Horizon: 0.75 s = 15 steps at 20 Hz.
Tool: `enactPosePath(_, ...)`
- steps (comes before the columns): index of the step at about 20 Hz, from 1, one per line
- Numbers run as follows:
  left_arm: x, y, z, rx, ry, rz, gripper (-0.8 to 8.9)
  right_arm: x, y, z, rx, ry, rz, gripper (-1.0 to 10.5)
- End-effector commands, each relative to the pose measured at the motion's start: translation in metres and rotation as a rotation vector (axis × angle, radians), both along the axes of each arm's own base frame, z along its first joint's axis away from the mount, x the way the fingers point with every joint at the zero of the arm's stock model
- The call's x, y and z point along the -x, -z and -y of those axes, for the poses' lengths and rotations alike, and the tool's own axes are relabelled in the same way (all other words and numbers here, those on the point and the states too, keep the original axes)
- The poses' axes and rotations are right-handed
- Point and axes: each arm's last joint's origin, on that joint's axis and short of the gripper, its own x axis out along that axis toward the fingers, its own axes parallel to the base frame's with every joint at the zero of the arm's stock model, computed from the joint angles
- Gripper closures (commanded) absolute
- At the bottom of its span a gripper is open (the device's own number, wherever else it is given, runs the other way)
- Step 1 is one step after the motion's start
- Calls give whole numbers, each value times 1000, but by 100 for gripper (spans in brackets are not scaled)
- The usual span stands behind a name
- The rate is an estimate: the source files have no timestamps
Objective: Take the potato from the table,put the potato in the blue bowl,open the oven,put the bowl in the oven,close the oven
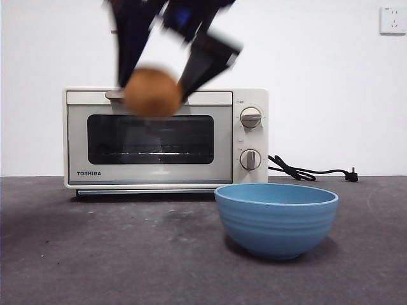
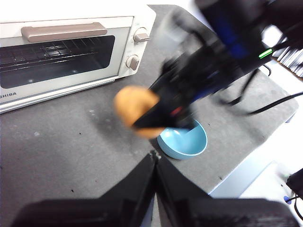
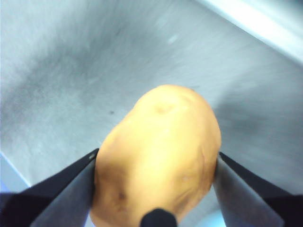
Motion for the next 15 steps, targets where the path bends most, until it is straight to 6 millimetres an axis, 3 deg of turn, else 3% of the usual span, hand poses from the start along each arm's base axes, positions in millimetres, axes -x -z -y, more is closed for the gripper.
enactPosePath(1,0,-1,0,-10,10,17,821,12,-22,24,46,13,40,959)
enactPosePath(4,0,-1,0,-10,10,17,821,27,-43,55,72,48,54,959)
enactPosePath(7,0,-1,0,-10,10,17,821,33,-35,76,85,81,42,959)
enactPosePath(11,0,-1,0,-10,10,17,821,32,15,92,99,128,11,959)
enactPosePath(15,0,-1,0,-10,10,17,821,27,61,94,92,155,4,959)
